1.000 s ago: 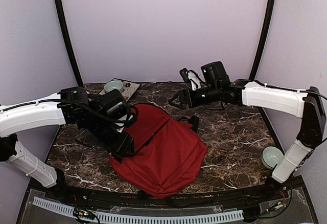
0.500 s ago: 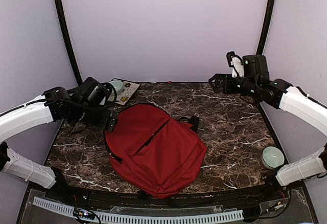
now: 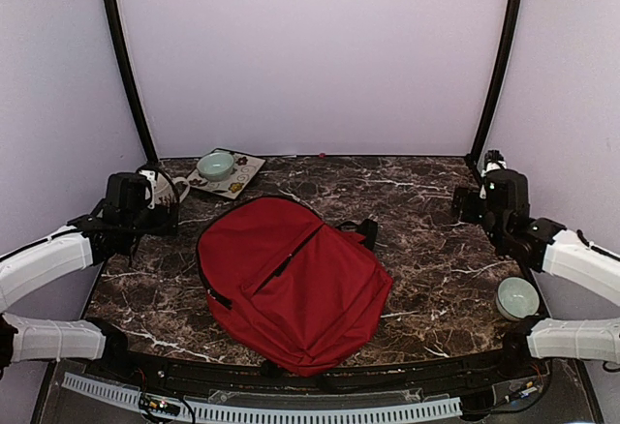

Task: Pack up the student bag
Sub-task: Reset both arms

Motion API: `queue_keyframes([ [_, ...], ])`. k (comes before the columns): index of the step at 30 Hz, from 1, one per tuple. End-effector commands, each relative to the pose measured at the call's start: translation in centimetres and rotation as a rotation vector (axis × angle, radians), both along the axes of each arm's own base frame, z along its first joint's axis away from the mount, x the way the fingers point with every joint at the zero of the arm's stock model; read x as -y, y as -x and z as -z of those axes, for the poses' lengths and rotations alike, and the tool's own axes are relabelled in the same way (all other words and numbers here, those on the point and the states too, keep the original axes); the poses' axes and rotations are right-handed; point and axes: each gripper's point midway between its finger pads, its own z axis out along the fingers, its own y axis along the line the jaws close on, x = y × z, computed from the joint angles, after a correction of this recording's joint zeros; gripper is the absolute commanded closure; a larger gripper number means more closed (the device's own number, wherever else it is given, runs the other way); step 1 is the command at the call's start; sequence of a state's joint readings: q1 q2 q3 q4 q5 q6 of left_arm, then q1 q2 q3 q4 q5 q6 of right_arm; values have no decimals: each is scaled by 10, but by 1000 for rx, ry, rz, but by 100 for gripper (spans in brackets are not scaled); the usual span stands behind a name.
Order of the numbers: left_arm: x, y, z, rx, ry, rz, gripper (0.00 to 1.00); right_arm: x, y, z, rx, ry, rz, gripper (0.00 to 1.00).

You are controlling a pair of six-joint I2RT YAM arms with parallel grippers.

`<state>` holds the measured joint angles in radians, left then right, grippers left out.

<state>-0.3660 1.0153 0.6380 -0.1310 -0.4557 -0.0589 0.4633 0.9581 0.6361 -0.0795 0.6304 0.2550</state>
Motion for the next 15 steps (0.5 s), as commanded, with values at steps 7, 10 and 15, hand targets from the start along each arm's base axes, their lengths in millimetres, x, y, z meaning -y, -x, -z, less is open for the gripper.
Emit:
queue_keyframes([
  [7, -44, -23, 40, 134, 108, -90, 1, 40, 26, 33, 272, 50, 83, 1],
  [10, -52, -23, 51, 178, 95, -103, 1, 50, 28, 44, 295, 57, 98, 1],
  [15, -60, -36, 53, 245, 81, -108, 1, 58, 22, 55, 329, 61, 67, 0],
])
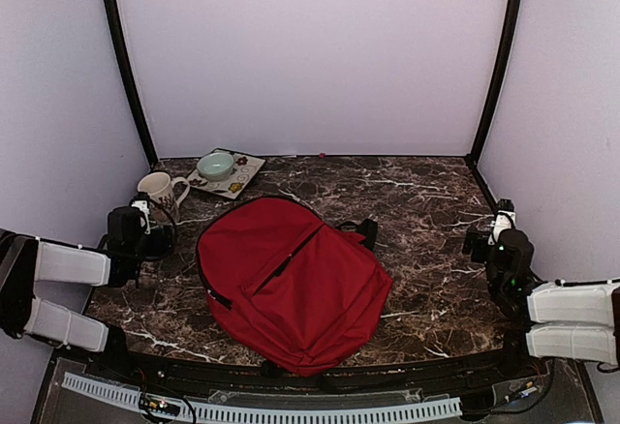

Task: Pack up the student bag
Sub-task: Reset both arms

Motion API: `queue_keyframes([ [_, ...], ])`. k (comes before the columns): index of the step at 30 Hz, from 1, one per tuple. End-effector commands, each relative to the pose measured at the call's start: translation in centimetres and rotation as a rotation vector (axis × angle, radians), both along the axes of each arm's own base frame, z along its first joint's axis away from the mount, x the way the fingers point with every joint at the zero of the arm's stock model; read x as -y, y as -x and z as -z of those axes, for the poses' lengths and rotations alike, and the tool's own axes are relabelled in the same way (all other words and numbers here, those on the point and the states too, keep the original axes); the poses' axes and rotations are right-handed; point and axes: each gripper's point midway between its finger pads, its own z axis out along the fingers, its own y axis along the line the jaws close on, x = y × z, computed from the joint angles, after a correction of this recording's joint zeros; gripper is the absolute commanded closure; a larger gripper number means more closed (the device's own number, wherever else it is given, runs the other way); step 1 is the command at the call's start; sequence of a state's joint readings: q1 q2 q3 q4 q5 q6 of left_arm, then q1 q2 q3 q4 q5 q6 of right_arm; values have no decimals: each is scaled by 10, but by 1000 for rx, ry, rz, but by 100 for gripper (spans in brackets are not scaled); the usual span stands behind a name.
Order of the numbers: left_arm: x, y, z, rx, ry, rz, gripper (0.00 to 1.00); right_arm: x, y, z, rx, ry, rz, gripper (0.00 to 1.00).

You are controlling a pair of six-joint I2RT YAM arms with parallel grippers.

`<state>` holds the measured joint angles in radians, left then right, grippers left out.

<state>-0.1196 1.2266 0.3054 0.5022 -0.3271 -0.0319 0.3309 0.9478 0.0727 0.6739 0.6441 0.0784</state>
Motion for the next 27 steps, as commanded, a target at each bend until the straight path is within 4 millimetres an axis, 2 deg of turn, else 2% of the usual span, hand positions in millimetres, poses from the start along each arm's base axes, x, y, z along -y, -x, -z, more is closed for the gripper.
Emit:
queue_keyframes([
  [1, -2, -28, -33, 190, 2, 22, 1, 2, -12, -36, 201, -13, -48, 0],
  [4, -3, -45, -34, 197, 24, 50, 1, 13, -26, -40, 227, -21, -37, 0],
  [7, -10, -53, -41, 241, 30, 49, 1, 15, -44, -45, 254, -16, -81, 1],
  [11, -8, -60, -44, 303, 37, 90, 1, 12, -71, -26, 177, -5, -122, 1],
  [13, -6, -58, -38, 301, 33, 103, 1, 12, -79, -28, 182, -20, -140, 0],
  [14, -6, -55, -37, 296, 40, 102, 1, 15, -82, -18, 128, -43, -146, 0],
  [15, -7, -52, -40, 331, 34, 96, 1, 17, -85, -18, 132, -57, -151, 0],
  [17, -6, -43, -42, 393, 26, 103, 1, 18, -84, -16, 160, -82, -187, 0],
  [20, -7, -44, -36, 355, 33, 101, 1, 19, -84, -11, 133, -82, -182, 0],
  [22, -7, -45, -42, 390, 17, 104, 1, 19, -84, -13, 146, -82, -185, 0],
  [25, -5, -45, -37, 362, 20, 104, 1, 19, -83, -14, 149, -81, -185, 1],
  [27, -6, -45, -41, 382, 8, 99, 1, 19, -83, -14, 150, -81, -183, 1],
])
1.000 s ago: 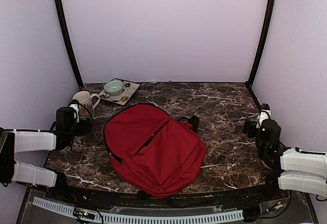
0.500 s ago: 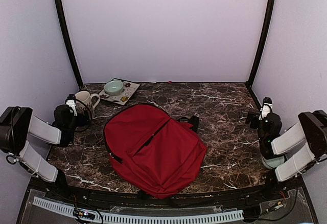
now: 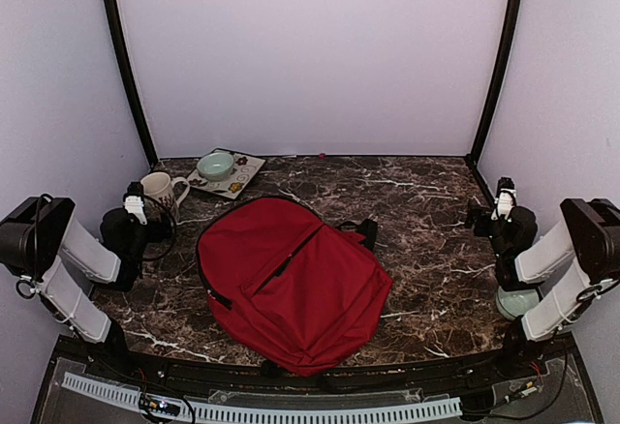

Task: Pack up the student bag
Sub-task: Reset both arms

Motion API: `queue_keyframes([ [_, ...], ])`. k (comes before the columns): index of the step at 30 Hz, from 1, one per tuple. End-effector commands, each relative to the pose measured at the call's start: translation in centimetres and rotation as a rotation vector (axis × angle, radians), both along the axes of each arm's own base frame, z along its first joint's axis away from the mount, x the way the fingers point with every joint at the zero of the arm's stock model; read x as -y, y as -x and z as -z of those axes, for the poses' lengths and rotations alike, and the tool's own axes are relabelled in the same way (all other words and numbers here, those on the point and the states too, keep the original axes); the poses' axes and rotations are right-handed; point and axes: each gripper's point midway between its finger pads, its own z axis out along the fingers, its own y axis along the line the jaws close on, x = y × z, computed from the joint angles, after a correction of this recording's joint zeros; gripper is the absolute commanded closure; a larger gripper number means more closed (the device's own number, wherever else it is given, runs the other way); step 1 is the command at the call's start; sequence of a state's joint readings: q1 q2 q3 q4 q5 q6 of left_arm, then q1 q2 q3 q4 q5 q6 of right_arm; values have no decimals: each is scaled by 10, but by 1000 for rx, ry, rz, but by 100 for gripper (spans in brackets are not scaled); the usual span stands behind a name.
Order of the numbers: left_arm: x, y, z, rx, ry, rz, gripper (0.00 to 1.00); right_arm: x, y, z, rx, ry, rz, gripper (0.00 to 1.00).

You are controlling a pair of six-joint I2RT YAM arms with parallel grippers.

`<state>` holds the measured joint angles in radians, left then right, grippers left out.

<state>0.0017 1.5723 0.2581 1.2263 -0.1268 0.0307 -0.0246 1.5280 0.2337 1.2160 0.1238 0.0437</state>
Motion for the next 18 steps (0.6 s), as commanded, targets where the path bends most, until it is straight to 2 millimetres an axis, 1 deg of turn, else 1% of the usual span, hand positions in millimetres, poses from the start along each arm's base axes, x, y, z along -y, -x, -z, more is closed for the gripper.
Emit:
queue_keyframes([
  [1, 2, -1, -14, 58, -16, 6, 1, -3, -2, -12, 51, -13, -19, 1],
  [18, 2, -1, -15, 63, -19, 6, 1, -3, -2, -12, 53, -11, -20, 1],
])
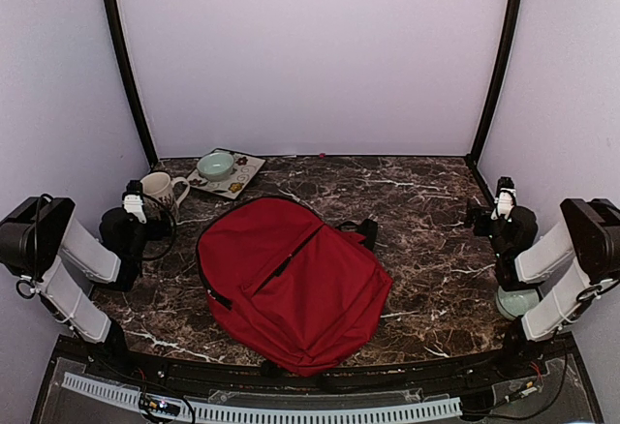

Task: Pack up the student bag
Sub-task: Reset both arms

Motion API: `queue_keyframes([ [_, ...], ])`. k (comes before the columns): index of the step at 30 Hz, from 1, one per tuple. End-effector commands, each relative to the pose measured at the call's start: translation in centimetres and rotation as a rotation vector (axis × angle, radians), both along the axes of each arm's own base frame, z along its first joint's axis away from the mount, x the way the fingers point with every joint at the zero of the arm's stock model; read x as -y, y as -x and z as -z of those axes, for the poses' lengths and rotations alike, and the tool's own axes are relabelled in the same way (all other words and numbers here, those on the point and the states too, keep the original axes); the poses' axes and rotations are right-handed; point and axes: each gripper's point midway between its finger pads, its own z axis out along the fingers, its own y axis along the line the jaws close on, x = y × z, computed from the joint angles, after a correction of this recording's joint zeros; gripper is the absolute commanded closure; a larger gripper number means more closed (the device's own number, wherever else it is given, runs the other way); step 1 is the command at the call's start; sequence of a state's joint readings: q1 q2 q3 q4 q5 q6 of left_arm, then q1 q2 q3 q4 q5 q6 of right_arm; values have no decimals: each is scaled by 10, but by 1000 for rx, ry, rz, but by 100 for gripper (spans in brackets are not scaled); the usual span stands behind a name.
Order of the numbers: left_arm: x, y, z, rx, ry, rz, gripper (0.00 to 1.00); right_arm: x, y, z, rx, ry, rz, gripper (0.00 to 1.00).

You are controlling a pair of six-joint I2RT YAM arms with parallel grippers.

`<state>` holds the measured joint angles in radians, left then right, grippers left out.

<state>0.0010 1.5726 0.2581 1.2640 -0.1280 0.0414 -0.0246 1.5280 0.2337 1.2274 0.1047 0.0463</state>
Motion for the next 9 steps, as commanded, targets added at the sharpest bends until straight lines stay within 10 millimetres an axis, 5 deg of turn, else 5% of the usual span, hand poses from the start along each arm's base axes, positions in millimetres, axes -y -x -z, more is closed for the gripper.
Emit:
queue_keyframes([
  [1, 2, 1, -6, 26, -8, 5, 1, -2, -1, -9, 41, -4, -13, 1],
  [9, 2, 1, -6, 26, -8, 4, 1, -4, -2, -9, 36, -5, -27, 1],
])
